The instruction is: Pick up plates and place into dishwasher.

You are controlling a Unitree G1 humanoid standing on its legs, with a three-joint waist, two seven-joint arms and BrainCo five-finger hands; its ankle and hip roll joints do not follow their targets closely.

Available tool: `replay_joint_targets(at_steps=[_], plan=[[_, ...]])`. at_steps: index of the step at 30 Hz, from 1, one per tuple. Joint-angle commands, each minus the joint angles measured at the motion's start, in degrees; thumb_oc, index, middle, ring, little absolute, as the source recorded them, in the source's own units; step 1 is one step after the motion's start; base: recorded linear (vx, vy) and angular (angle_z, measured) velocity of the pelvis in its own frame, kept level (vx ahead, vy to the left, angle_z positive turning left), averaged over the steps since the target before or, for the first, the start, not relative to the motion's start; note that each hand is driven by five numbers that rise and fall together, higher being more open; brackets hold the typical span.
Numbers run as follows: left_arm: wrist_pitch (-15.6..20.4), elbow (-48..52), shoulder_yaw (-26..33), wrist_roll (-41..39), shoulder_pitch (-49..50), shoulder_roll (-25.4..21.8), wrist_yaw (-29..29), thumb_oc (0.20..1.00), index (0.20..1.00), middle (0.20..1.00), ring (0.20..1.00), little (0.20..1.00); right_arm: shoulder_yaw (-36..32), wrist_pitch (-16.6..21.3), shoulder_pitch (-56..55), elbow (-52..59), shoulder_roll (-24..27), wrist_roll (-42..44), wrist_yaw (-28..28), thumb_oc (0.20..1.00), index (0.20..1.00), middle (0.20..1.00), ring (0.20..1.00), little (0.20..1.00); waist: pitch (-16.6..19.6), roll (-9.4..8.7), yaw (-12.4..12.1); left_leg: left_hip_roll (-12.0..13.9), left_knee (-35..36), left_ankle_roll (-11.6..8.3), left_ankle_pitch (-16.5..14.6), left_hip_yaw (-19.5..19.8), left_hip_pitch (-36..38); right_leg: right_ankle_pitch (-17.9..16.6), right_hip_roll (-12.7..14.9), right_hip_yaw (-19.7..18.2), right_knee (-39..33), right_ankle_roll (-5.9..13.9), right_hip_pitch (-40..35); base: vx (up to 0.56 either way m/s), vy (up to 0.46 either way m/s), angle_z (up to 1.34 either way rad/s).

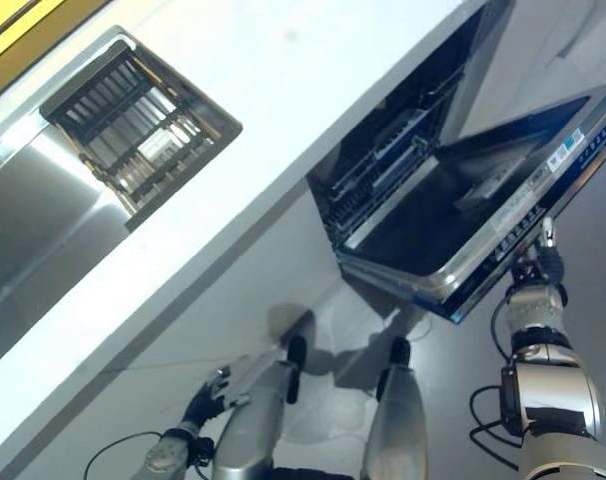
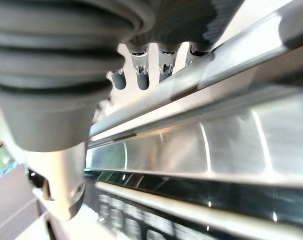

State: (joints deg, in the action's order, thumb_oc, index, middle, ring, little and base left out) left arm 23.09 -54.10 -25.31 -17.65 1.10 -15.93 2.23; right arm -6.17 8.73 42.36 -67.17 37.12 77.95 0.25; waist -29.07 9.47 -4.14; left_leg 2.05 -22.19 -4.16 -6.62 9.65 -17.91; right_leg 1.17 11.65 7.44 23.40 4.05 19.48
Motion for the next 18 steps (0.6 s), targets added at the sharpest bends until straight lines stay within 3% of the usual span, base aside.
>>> replay_joint_targets(at_steps=[1,12,18], plan=[[0.77,-1.38,-3.08,3.2,6.01,-1.62,-0.75,1.0,1.0,1.0,1.0,1.0,2.43,1.34,10.26,7.87,-7.56,2.31,2.64,1.0,1.0,1.0,1.0,1.0,5.28,-2.2,-5.55,-0.49,-5.98,0.34,-1.62,-2.07,-3.23,4.92,1.39,0.22,-0.04,-0.45,-4.92,0.07,-0.028,0.19],[0.78,-2.59,-1.36,4.67,6.84,-1.34,-0.96,1.0,1.0,1.0,1.0,1.0,6.04,9.67,10.36,19.76,-14.8,-1.19,-9.65,1.0,1.0,1.0,1.0,1.0,8.0,-3.58,-7.24,-0.45,0.45,-0.2,0.74,0.0,1.45,4.66,0.92,1.66,-4.96,-0.21,-10.35,0.08,0.004,0.15],[0.87,-3.63,0.04,5.79,7.95,-1.09,-1.33,1.0,1.0,1.0,1.0,1.0,7.77,9.37,10.85,23.65,-16.49,-2.37,-11.08,1.0,1.0,1.0,1.0,1.0,10.78,-4.59,-8.57,-0.14,4.1,-0.57,1.65,1.03,4.44,4.68,0.44,2.91,-8.5,-0.1,-14.16,0.11,0.009,0.29]])
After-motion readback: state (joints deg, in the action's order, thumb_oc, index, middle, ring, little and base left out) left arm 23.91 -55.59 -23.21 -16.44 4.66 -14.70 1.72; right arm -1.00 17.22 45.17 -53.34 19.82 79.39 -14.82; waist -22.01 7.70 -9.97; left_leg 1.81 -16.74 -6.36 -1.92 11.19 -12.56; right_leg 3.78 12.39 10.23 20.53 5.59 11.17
